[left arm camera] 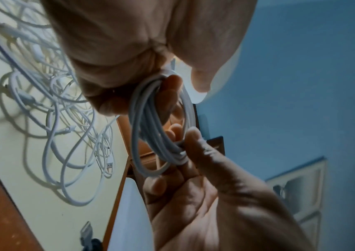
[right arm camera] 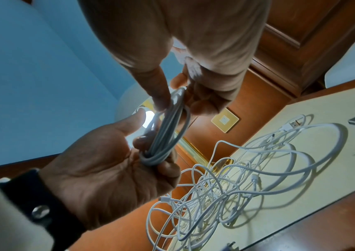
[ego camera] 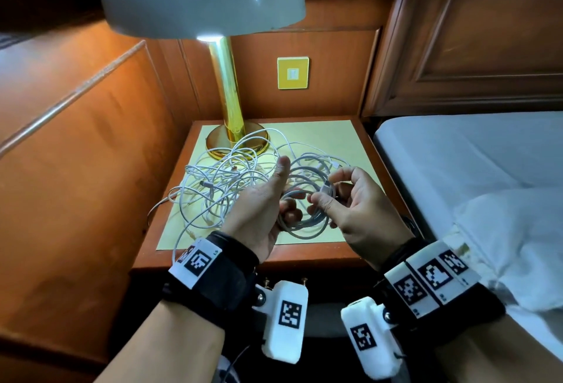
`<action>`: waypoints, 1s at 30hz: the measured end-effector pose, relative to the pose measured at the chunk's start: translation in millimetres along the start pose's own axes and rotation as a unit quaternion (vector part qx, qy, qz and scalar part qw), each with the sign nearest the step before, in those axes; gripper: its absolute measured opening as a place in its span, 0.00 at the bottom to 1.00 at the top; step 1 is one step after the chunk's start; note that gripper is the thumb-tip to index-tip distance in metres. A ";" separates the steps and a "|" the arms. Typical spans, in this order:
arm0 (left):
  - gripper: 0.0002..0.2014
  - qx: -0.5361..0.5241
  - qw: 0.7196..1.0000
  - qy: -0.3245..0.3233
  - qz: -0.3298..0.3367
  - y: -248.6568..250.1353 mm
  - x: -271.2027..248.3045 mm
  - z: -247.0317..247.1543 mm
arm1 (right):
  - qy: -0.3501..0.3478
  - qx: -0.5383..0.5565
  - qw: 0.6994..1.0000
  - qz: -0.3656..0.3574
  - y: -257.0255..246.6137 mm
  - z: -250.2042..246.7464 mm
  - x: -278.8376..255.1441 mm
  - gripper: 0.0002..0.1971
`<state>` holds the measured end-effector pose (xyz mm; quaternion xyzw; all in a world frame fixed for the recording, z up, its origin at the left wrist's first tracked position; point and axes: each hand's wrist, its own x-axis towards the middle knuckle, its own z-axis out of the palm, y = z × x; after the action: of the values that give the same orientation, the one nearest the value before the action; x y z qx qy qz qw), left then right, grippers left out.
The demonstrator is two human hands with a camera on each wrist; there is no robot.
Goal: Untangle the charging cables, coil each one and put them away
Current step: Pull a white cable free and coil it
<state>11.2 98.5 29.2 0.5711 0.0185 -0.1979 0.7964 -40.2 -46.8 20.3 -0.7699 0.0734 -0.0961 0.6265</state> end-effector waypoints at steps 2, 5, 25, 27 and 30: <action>0.26 0.009 1.000 0.010 -0.021 1.4 0.2 -0.7 | -0.007 -0.008 1.000 -0.010 0.3 1.3 -1.2 0.16; 0.24 -0.008 0.999 0.000 -0.033 1.3 -0.5 1.7 | -0.006 -0.026 0.999 -0.039 -0.5 3.2 -3.1 0.20; 0.21 -0.003 0.998 0.052 0.025 -14.7 6.3 5.6 | -0.043 -0.218 0.973 -0.054 7.9 11.4 -4.4 0.10; 0.18 -0.012 0.998 0.056 0.026 -15.1 4.9 7.5 | -0.041 -0.216 0.974 -0.061 9.1 12.8 -5.0 0.10; 0.16 -0.029 0.998 0.057 0.030 -15.8 3.7 11.1 | -0.046 -0.203 0.977 -0.046 9.9 16.0 -5.0 0.11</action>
<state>7.1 83.0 17.9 0.5583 0.0524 -0.1408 0.8159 -41.1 -32.5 7.2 -0.8873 0.0272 -0.0720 0.4546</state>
